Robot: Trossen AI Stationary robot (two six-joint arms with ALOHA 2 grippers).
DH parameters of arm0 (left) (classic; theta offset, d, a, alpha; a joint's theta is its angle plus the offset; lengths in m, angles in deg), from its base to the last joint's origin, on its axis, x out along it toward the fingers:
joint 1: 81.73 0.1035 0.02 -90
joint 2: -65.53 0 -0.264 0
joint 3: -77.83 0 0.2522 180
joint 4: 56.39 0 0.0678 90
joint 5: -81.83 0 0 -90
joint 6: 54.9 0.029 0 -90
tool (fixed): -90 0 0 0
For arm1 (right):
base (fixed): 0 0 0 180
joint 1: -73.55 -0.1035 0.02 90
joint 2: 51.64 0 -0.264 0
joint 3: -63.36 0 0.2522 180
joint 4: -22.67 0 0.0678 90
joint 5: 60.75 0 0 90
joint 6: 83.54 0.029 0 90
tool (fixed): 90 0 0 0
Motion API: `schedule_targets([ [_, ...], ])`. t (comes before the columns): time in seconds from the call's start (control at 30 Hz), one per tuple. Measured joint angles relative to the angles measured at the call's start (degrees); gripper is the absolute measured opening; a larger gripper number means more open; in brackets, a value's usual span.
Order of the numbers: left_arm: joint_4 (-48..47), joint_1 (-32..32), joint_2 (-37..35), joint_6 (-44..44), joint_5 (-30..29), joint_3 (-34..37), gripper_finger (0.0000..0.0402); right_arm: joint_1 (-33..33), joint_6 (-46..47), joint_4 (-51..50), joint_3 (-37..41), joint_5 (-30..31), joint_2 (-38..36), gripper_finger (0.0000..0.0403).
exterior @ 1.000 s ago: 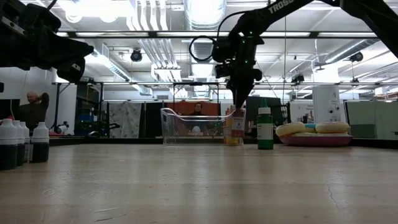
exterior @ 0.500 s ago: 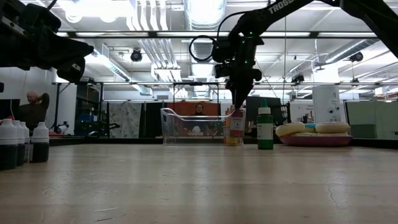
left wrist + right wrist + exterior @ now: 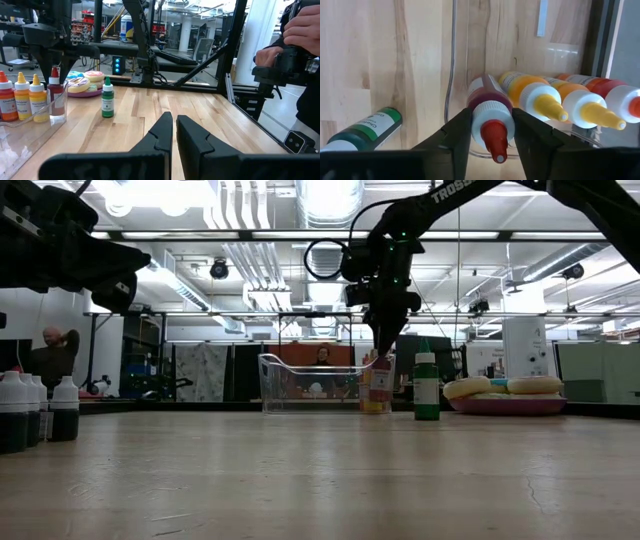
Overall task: Pick & Place food coloring
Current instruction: Put the large red food coloring bottle into the transparent bin, then put the large green food coloring bottle into the transparent bin
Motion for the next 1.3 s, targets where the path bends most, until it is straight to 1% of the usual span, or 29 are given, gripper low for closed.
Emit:
schedule_targets([
  [0.13, 0.01, 0.02, -0.02, -0.02, 0.00, -0.02, 0.0000, 0.00, 0.17, 0.00, 0.02, 0.00, 0.00, 0.0156],
  [0.27, 0.01, 0.00, -0.01, 0.00, -0.02, -0.01, 0.0000, 0.00, 0.17, 0.02, 0.02, 0.00, 0.00, 0.0168],
  [0.57, 0.01, 0.00, 0.00, 0.00, 0.00, 0.00, 0.0000, 0.00, 1.13, -0.02, 0.02, 0.58, -0.32, 0.0171],
  [0.87, 0.01, 0.02, 0.00, 0.00, -0.02, 0.00, 0.0000, -0.17, 1.78, -0.80, 0.04, 0.66, -6.52, 0.0175],
  [0.97, 0.00, 0.02, -0.02, -0.01, 0.00, -0.02, 0.0000, -0.59, 3.35, -0.95, 0.02, 0.61, -8.61, 0.0173],
  [1.3, 0.01, 0.02, -0.02, -0.02, -0.02, -0.02, 0.0000, -4.03, 5.87, -4.50, 0.02, 0.48, -12.61, 0.0178],
])
